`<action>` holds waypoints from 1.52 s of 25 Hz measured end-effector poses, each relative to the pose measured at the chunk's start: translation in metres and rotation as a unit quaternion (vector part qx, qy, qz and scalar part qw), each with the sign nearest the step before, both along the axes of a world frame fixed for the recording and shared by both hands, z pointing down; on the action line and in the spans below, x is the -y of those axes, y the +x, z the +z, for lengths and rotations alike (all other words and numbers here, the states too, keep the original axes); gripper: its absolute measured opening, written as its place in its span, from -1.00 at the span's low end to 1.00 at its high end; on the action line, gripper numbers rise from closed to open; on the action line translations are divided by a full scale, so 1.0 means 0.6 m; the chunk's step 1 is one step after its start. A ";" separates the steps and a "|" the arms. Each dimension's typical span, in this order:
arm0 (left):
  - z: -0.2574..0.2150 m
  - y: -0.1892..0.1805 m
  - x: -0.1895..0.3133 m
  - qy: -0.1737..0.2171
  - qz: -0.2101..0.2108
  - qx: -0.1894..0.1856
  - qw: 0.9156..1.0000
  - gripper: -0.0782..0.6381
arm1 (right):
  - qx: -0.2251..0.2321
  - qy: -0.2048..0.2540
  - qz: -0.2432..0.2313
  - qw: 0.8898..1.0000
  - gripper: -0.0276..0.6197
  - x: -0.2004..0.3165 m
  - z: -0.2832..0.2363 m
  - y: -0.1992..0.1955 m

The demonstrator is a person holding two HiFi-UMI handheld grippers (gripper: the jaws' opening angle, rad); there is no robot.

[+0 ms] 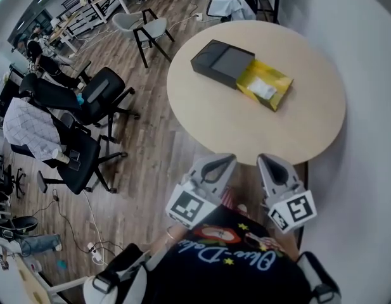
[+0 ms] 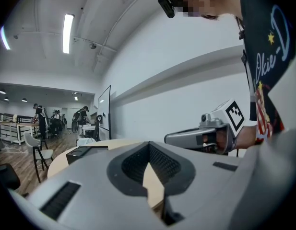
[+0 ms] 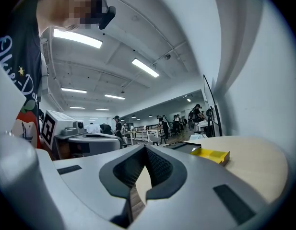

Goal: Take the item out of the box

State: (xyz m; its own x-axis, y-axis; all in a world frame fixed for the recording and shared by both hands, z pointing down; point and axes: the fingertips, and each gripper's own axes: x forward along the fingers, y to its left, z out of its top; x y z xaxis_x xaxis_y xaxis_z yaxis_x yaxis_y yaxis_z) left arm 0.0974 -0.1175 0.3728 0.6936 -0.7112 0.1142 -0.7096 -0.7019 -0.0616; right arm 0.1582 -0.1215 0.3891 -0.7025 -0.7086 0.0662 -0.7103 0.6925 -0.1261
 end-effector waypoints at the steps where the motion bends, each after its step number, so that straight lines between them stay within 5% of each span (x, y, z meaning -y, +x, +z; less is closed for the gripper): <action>1: 0.003 -0.003 0.000 -0.004 -0.003 0.000 1.000 -0.82 | 0.000 -0.002 -0.002 1.000 -0.93 0.000 0.002 -0.003; 16: -0.012 0.040 0.106 0.023 0.038 -0.012 0.999 -0.82 | -0.013 0.019 0.035 0.999 -0.93 0.087 -0.016 0.035; 38: 0.007 0.051 0.313 -0.005 0.014 -0.020 1.000 -0.82 | -0.071 0.000 0.022 0.997 -0.93 0.294 -0.008 0.062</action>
State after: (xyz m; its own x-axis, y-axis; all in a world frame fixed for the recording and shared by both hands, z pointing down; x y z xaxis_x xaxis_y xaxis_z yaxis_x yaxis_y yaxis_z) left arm 0.1283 -0.3056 0.3768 0.7173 -0.6905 0.0934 -0.6914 -0.7219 -0.0266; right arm 0.1954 -0.2981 0.3844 -0.6540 -0.7387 0.1630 -0.7509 0.6601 -0.0210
